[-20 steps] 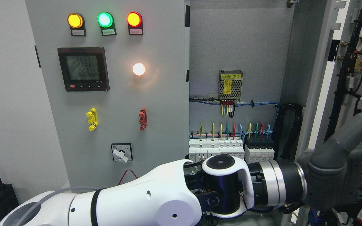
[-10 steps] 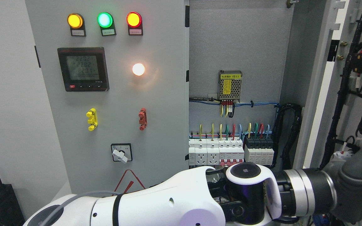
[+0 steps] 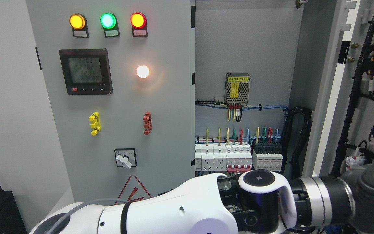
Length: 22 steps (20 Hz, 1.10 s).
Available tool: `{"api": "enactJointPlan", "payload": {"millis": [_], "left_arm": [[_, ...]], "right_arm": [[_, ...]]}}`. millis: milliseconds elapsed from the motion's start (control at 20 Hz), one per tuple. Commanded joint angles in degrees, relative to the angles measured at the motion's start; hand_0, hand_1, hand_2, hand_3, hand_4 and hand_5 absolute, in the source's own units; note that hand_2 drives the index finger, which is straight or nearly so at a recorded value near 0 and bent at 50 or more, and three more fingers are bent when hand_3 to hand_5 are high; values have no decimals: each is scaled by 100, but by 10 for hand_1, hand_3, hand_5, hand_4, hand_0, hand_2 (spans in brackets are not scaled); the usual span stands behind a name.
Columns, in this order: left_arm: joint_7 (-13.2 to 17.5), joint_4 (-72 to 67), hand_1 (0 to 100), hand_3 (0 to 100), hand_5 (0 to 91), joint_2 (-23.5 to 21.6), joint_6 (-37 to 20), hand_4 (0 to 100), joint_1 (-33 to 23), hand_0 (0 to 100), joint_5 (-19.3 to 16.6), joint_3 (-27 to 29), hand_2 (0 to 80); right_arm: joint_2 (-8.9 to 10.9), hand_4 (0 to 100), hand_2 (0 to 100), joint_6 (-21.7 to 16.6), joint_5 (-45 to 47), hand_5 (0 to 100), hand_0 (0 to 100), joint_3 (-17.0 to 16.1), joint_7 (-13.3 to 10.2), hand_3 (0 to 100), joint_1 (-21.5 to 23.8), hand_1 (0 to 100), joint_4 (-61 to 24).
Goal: Open door with both hands
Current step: 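Withdraw the left hand downward out of the cabinet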
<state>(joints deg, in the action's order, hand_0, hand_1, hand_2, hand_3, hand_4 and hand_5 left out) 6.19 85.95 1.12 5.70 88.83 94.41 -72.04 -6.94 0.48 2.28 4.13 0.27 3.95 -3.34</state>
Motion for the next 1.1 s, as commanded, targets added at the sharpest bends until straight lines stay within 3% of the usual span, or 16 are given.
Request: {"api": "enactJointPlan", "payload": {"millis": [0, 351, 601, 701, 1052], "left_arm": [[14, 675, 0, 0, 0, -1076, 54, 31, -234, 0, -54, 32, 0], [233, 1634, 0, 0, 0, -2878, 195, 31, -840, 0, -72, 59, 0], [435, 1802, 0, 0, 0, -3845, 361, 31, -1437, 0, -72, 234, 0], [532, 1846, 0, 0, 0, -4092, 685, 31, -1841, 0, -115, 654, 0], [558, 1916, 0, 0, 0, -4638, 1925, 31, -3546, 0, -826, 2272, 0]], "right_arm": [[0, 0, 0, -4, 0, 0, 108, 0, -1, 0, 0, 0, 0], [0, 0, 0, -4, 0, 0, 108, 0, -1, 0, 0, 0, 0], [0, 0, 0, -4, 0, 0, 108, 0, -1, 0, 0, 0, 0], [0, 0, 0, -4, 0, 0, 108, 0, -1, 0, 0, 0, 0], [0, 0, 0, -4, 0, 0, 108, 0, -1, 0, 0, 0, 0]]}}
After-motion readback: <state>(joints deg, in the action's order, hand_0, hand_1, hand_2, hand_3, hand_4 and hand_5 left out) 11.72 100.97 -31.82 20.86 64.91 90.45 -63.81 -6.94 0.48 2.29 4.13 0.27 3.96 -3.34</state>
